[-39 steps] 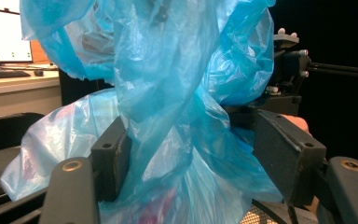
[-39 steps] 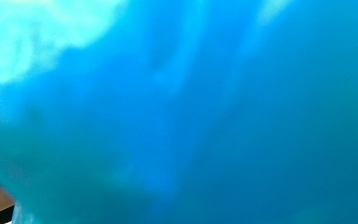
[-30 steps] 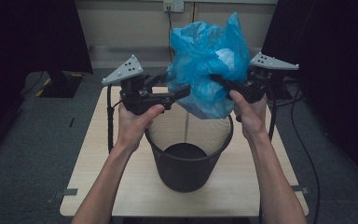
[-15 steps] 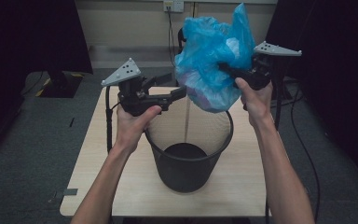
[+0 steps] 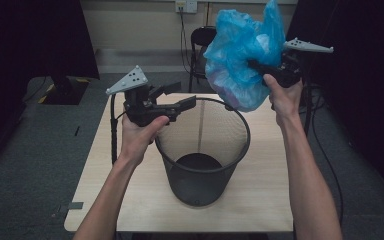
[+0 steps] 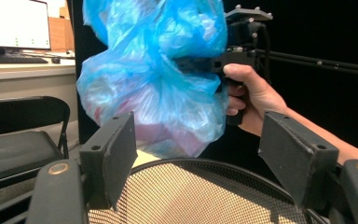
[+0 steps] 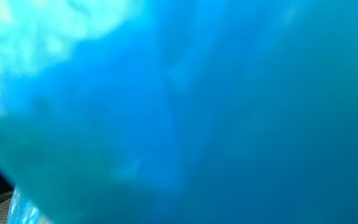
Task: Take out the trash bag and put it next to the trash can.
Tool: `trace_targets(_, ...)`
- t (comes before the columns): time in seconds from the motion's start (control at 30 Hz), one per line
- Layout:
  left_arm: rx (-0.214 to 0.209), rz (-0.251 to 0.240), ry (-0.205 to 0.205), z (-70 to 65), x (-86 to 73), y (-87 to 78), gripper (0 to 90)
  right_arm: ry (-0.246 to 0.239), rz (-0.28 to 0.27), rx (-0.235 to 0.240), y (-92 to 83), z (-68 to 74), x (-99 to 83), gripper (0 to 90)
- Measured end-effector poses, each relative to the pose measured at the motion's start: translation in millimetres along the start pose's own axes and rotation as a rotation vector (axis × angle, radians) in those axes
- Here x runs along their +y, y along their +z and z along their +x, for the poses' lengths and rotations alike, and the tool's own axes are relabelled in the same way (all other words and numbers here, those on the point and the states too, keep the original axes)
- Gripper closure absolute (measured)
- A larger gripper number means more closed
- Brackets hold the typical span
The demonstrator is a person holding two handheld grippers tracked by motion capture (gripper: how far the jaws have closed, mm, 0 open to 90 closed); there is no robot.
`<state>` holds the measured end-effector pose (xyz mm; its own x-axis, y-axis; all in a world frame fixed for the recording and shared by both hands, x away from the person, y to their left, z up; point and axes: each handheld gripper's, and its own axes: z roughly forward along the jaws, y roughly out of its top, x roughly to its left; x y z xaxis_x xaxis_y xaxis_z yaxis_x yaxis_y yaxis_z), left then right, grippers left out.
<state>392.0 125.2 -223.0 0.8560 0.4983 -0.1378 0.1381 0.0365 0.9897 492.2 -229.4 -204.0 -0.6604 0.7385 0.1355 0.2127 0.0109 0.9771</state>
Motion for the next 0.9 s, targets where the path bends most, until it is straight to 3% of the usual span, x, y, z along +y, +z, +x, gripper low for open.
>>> trace_targets(0.17,0.000,0.000,0.005,-0.3,-1.3,-1.5,26.9,0.029,0.009,-0.014,3.1,-7.9,-16.0,86.3)
trace_targets(0.5,-0.005,0.009,0.012,-0.5,-5.9,-9.4,26.1,0.006,0.064,-0.099,-0.2,-25.3,-24.4,86.3)
trace_targets(0.63,0.000,0.021,0.015,-1.9,-11.3,-18.6,24.6,0.013,0.079,-0.082,3.2,-25.3,-44.2,86.3)
trace_targets(0.73,0.032,0.024,0.012,-0.5,-15.7,-29.0,23.6,0.039,0.094,-0.082,5.0,-29.2,-65.6,86.2)
trace_targets(0.9,0.045,0.018,-0.013,4.1,-24.9,-48.2,20.7,0.084,0.116,-0.072,4.4,-35.4,-98.2,86.1)
